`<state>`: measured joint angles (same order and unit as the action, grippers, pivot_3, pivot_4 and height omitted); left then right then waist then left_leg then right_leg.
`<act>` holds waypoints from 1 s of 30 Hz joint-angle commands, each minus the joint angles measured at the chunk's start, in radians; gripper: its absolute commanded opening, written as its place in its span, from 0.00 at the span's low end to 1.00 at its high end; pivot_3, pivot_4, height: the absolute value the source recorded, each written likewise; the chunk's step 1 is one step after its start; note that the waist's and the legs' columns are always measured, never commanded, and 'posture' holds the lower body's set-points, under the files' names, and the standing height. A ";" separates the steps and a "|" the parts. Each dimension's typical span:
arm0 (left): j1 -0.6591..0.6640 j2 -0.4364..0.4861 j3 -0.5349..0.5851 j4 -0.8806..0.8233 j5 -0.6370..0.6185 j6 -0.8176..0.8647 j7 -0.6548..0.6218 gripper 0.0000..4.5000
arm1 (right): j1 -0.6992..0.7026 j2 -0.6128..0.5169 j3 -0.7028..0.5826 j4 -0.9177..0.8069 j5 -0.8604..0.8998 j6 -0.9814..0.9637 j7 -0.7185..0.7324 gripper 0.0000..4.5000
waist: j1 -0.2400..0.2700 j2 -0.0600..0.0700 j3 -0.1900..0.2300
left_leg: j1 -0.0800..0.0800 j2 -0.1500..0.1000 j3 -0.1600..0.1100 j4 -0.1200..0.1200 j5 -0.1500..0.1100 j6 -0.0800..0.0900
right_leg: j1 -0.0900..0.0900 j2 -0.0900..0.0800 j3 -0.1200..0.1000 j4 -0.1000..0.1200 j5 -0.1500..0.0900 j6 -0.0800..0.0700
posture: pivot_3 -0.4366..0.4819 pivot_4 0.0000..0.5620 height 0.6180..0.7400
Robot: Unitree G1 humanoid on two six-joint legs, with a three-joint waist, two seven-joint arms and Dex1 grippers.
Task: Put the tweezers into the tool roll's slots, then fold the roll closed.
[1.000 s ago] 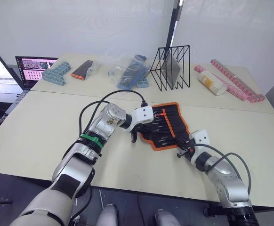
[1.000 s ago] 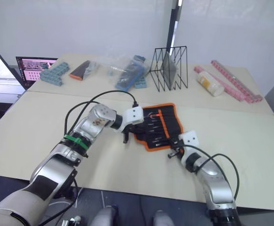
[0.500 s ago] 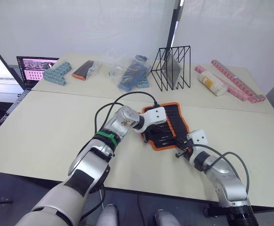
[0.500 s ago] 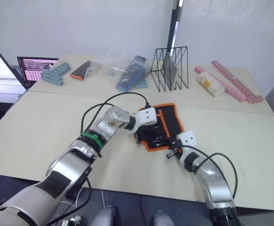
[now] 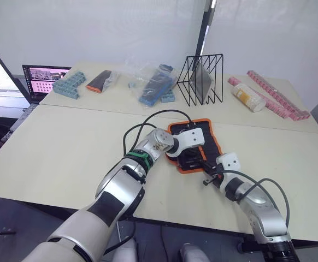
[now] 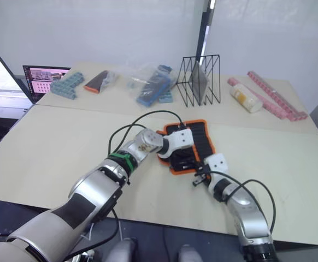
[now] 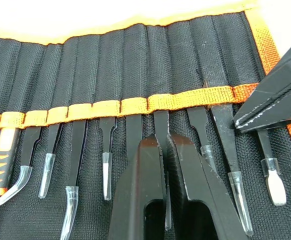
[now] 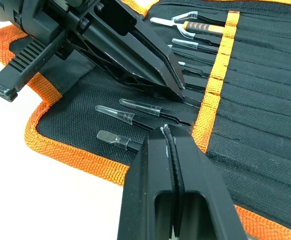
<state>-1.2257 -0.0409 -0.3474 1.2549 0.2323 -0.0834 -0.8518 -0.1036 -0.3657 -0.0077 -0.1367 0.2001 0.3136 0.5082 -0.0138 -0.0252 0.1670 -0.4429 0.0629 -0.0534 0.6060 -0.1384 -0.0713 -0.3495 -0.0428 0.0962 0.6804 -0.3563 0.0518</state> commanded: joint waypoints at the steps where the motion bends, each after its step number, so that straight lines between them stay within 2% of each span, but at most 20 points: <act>1: -0.026 0.010 0.030 -0.009 -0.006 -0.017 0.007 0.16 | 0.004 0.002 0.018 0.026 -0.007 0.020 0.003 0.00 | 0.000 0.000 0.000 | 0.000 0.000 0.000 0.000 0.000 0.000 | 0.000 0.000 0.000 0.000 0.000 0.000 | 0.48 0.27 0.95; 4: -0.028 0.040 0.068 -0.019 -0.032 0.002 -0.019 0.35 | -0.007 0.001 0.024 0.038 -0.008 0.016 0.011 0.00 | -0.004 0.000 0.000 | 0.000 0.000 0.000 0.000 0.000 0.000 | 0.000 0.000 0.000 0.001 0.000 0.000 | 0.48 0.27 0.95; 8: -0.021 0.082 0.156 -0.110 -0.126 0.102 -0.131 0.66 | -0.014 0.000 0.026 0.047 -0.008 0.011 0.016 0.00 | -0.015 0.000 0.000 | 0.000 0.000 0.000 -0.001 0.000 0.000 | -0.001 0.000 0.000 0.001 0.000 0.000 | 0.48 0.27 0.95; 13: 0.080 0.213 0.180 -0.409 -0.183 0.242 -0.251 1.00 | -0.028 -0.016 0.030 0.030 -0.004 0.013 0.036 0.00 | -0.025 0.001 0.000 | 0.000 0.000 0.000 -0.001 0.000 0.000 | -0.001 0.000 0.000 0.002 0.000 0.000 | 0.48 0.27 0.95; 16: 0.141 0.305 0.188 -0.549 -0.193 0.280 -0.272 1.00 | -0.047 -0.032 0.022 0.008 0.006 0.019 0.054 0.00 | -0.030 0.001 0.000 | 0.001 0.001 0.000 -0.001 0.000 0.000 | -0.001 0.000 0.000 0.003 0.000 0.000 | 0.48 0.27 0.95; 20: 0.249 0.458 0.250 -0.739 -0.279 0.365 -0.354 1.00 | -0.083 -0.053 0.038 -0.087 0.065 0.063 0.117 0.00 | -0.034 0.002 0.000 | 0.000 0.001 0.000 -0.001 0.000 0.000 | -0.002 0.000 0.000 0.003 0.000 0.000 | 0.48 0.27 0.95; 23: 0.402 0.578 0.283 -0.903 -0.335 0.412 -0.414 1.00 | -0.108 -0.051 0.077 -0.159 0.087 0.121 0.139 0.00 | -0.033 0.003 0.000 | 0.001 0.002 0.000 -0.002 0.000 0.000 | -0.002 0.001 0.000 0.004 0.000 0.000 | 0.48 0.27 0.95; 26: 0.536 0.652 0.331 -1.014 -0.384 0.462 -0.404 1.00 | -0.123 -0.045 0.113 -0.205 0.091 0.172 0.139 0.17 | -0.029 0.003 0.000 | 0.001 0.002 0.000 -0.001 0.000 0.000 | -0.002 0.001 -0.001 0.004 0.000 0.000 | 0.48 0.27 0.95; 30: 0.698 0.692 0.394 -1.139 -0.442 0.468 -0.364 1.00 | -0.143 -0.047 0.183 -0.214 0.047 0.200 0.125 0.49 | -0.017 0.003 0.000 | 0.000 0.002 -0.001 -0.001 0.000 0.000 | -0.002 0.000 -0.001 0.004 0.000 0.000 | 0.48 0.27 0.95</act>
<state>-0.5380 0.6410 0.0054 0.2001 -0.1636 0.3860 -1.2349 -0.2299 -0.4170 0.1653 -0.3215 0.2575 0.5125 0.6463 -0.0309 -0.0227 0.1674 -0.4431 0.0649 -0.0542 0.6057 -0.1386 -0.0711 -0.3514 -0.0427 0.0954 0.6840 -0.3562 0.0515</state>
